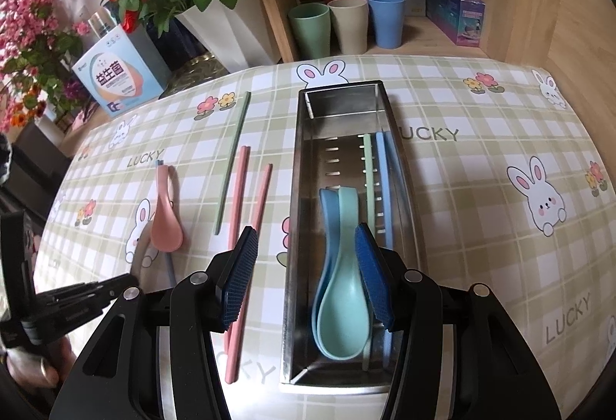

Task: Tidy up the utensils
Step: 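Lift the cream-white spoon with the left tool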

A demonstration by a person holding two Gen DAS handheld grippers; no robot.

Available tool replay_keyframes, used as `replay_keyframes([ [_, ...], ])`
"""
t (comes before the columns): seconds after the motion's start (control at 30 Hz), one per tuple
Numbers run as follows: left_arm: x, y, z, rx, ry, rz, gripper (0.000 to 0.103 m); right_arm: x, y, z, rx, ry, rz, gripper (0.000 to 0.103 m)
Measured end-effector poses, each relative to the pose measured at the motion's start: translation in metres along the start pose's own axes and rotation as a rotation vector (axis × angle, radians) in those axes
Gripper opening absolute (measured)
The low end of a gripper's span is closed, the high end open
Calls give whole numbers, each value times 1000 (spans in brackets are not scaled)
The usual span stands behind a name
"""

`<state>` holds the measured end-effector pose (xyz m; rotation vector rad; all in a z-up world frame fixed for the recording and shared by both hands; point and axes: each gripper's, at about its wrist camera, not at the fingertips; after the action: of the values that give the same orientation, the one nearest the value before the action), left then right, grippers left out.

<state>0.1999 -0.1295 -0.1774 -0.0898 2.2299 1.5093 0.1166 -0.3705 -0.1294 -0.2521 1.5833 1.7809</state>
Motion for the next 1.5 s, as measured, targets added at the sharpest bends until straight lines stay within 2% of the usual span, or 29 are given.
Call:
replay_keyframes([
  [0.07,-1,0,0,5,-4,0,5,1,0,0,1,0,2,51],
  [0.27,-8,4,-3,3,-39,-24,17,1,-1,2,-1,5,6,51],
  [0.47,-20,2,-5,-5,-87,-44,18,2,-2,2,5,6,9,51],
  [0.63,-28,-4,-7,-33,-126,-55,24,2,-3,3,12,6,12,51],
  [0.93,-23,-16,1,-38,-132,-34,22,3,-4,5,26,11,19,51],
  [1.0,-18,-18,1,-29,-135,-27,14,3,-4,7,28,16,22,51],
  [1.13,-13,-16,2,-21,-138,-50,14,4,-5,13,27,34,31,51],
  [1.4,-9,-7,25,-16,-65,-96,14,1,-13,42,12,118,49,50],
  [1.47,-10,-6,31,-17,-50,-104,14,0,-18,56,0,157,60,48],
  [1.5,-11,-5,35,-15,-41,-109,14,-1,-21,62,-2,173,65,43],
])
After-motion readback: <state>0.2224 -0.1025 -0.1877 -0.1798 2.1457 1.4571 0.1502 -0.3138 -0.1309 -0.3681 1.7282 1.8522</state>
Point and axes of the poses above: each gripper's, at about its wrist camera, not at the fingertips, and y roughly against the way its jaws point, z to its left, x to its underside, and after that the axes turned 3 degrees about -z, right-handed
